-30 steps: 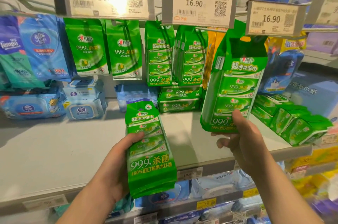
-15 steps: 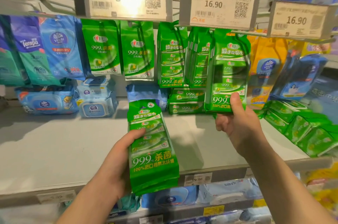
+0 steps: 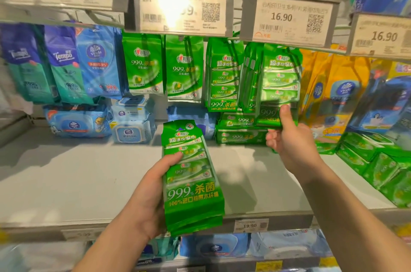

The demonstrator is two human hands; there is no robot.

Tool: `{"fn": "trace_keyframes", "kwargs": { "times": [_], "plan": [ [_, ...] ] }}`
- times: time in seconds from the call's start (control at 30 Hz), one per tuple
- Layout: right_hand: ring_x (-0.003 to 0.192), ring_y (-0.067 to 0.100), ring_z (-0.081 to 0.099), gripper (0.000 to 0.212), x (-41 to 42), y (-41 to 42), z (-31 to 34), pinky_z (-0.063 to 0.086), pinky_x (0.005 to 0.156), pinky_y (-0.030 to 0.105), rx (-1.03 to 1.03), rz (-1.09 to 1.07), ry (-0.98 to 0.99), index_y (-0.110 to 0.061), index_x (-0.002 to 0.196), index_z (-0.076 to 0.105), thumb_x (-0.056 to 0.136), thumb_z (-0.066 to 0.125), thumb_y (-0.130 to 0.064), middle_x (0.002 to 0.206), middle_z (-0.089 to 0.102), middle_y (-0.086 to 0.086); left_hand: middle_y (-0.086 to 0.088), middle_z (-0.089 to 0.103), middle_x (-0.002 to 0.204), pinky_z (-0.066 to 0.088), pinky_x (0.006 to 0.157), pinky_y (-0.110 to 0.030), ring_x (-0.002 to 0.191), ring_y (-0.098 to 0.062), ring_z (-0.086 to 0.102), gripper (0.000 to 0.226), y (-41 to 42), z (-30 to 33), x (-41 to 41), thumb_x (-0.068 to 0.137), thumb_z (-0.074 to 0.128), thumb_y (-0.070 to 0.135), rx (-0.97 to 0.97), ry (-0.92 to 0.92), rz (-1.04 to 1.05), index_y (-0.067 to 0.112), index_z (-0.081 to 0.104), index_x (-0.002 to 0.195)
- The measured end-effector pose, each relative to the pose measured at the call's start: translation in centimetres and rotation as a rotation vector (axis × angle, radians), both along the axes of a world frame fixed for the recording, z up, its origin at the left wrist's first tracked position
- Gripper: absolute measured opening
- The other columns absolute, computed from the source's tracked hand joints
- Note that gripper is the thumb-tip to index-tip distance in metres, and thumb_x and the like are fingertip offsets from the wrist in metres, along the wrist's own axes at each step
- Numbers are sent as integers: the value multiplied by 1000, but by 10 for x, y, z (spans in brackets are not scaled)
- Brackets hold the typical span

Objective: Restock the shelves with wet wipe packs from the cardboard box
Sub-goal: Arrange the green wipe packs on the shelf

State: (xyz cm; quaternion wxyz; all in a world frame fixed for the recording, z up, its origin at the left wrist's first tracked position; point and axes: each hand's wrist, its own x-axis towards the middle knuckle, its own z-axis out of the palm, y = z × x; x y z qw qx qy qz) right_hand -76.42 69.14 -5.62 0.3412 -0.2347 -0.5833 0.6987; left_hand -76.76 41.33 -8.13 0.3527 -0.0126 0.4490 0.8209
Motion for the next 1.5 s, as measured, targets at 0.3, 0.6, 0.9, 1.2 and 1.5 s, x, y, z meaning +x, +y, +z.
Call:
{"fn": "trace_keyframes", "kwargs": {
  "times": [0.3,0.6,0.9,1.2,1.5],
  "plan": [
    [46,11,58,66,-8,8,-7,52,45,22,-93,-14,-29,3,129,47,96,62,-53,70,60,11,-19,75,93,52,80,-47,73,-36,73,49,-4,0,4,87,55,54,56,-33,66,14,82,81],
    [64,19,66,46,-3,9,-8,57,48,24,-271,78,2,3,125,47,105,55,-37,92,64,21,-21,73,99,54,78,-46,77,-36,72,51,-11,0,8,83,55,57,80,-52,77,13,79,90],
    [100,39,70,68,7,13,-11,64,72,45,-481,196,97,2,152,27,107,47,-44,114,63,25,-24,72,97,55,80,-44,77,-37,71,61,-16,-2,10,81,51,60,67,-32,60,7,76,94],
    [67,29,67,33,41,-40,-29,57,71,45,-136,378,-189,0,117,57,106,52,-31,84,66,17,-23,72,100,53,85,-46,79,-37,71,54,-15,-5,9,84,52,57,46,-11,37,10,75,97],
    [69,31,56,73,83,-95,-14,55,49,38,62,810,-549,-7,115,69,87,51,-72,96,64,19,-25,68,119,49,93,-50,106,-42,67,61,-5,-3,14,88,50,57,19,38,-14,9,70,121]
  ]
}}
